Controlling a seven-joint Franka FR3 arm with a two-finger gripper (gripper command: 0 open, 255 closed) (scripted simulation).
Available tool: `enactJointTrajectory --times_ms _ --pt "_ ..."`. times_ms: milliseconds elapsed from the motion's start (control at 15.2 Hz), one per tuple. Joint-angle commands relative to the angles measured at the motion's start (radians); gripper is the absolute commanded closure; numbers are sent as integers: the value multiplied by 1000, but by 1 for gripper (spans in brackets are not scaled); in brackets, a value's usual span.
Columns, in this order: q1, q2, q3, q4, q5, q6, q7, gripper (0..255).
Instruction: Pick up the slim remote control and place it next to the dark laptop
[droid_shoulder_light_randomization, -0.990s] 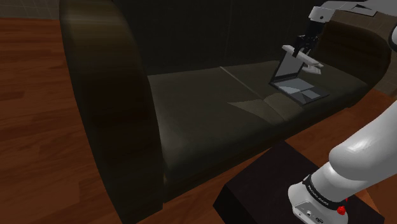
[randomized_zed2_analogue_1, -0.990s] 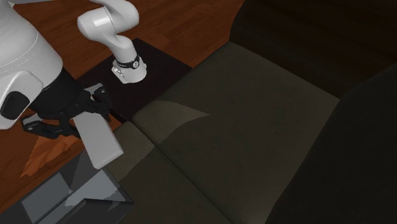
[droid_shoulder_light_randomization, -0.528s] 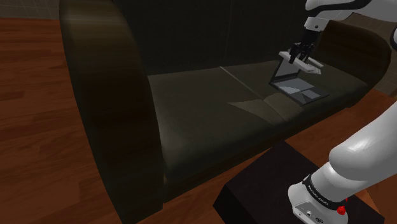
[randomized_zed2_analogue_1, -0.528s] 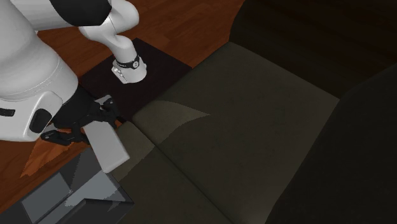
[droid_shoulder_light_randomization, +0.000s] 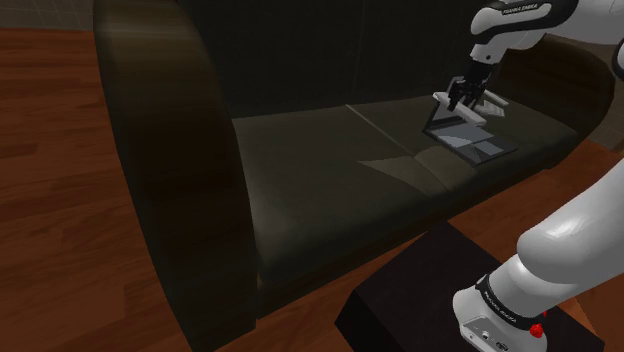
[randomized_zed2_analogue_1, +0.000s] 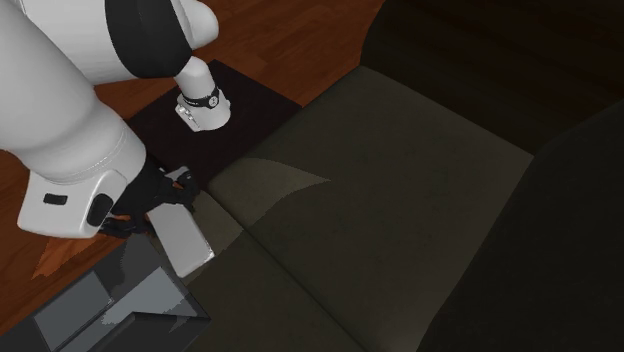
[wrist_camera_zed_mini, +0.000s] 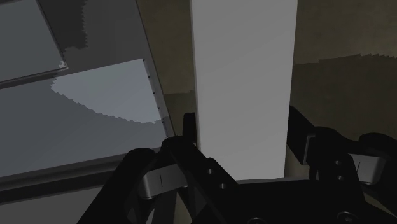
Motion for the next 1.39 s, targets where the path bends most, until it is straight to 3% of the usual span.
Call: enactJointTrajectory --times_ms 0,1320 --pt "0 2 0 -24 1 27 0 255" --pt "-5 78 1 -207 27 282 -14 255"
